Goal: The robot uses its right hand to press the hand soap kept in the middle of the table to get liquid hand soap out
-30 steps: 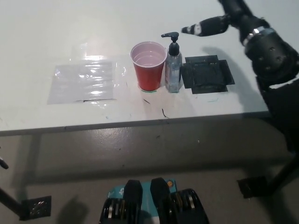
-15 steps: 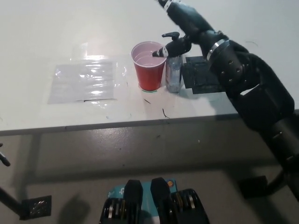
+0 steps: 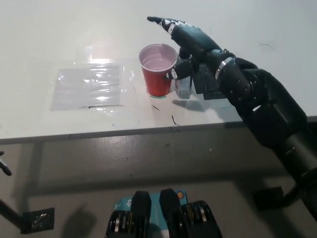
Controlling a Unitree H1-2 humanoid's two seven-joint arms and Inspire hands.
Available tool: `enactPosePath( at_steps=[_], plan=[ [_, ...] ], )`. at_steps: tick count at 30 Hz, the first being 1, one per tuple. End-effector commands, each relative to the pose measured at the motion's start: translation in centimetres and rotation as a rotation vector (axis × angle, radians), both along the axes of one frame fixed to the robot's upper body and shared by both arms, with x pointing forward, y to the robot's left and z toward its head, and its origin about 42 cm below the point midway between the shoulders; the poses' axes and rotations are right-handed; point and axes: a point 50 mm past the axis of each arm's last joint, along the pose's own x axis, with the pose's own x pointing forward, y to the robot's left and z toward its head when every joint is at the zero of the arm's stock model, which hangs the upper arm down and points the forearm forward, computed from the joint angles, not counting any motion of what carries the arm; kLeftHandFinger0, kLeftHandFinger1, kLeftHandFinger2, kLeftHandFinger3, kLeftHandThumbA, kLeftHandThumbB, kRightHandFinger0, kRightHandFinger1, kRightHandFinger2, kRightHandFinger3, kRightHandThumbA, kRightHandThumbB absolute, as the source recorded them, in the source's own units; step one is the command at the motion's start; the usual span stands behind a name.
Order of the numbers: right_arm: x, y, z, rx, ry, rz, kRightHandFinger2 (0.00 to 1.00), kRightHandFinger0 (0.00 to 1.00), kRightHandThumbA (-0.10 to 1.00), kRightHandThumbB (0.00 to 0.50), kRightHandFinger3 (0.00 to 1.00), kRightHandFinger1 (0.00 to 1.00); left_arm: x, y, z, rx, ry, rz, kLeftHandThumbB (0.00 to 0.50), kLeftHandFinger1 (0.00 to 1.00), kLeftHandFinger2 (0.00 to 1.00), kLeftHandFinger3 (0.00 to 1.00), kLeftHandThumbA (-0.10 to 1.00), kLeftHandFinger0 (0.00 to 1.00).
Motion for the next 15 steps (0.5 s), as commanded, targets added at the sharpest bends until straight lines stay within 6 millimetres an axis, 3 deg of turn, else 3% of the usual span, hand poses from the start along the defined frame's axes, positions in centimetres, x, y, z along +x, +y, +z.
enactPosePath(
  at_steps=[1,5,12,15],
  plan=[
    [0.0,-0.1,0.6,0.025,-0.039,0.045,1.00,1.00,1.00,0.410,1.00,1.00,0.4,0.5,2.0,0.042,-0.028,0.020,0.168,1.00,1.00,0.77,1.00,1.00],
    [-0.4,-0.3,-1.9,-0.017,-0.014,0.054,1.00,1.00,1.00,0.377,1.00,1.00,0.4,0.5,2.2,0.038,-0.031,0.018,0.154,1.00,1.00,0.78,1.00,1.00],
    [-0.4,-0.5,-5.0,-0.016,0.025,0.041,1.00,1.00,1.00,0.401,1.00,1.00,1.1,0.6,3.1,0.063,-0.042,0.019,0.161,1.00,1.00,0.76,1.00,1.00],
    [-0.6,-0.3,-6.0,-0.010,0.046,0.040,1.00,1.00,1.00,0.358,1.00,1.00,1.3,0.5,3.2,0.069,-0.047,0.022,0.168,1.00,1.00,0.74,1.00,1.00]
  ],
)
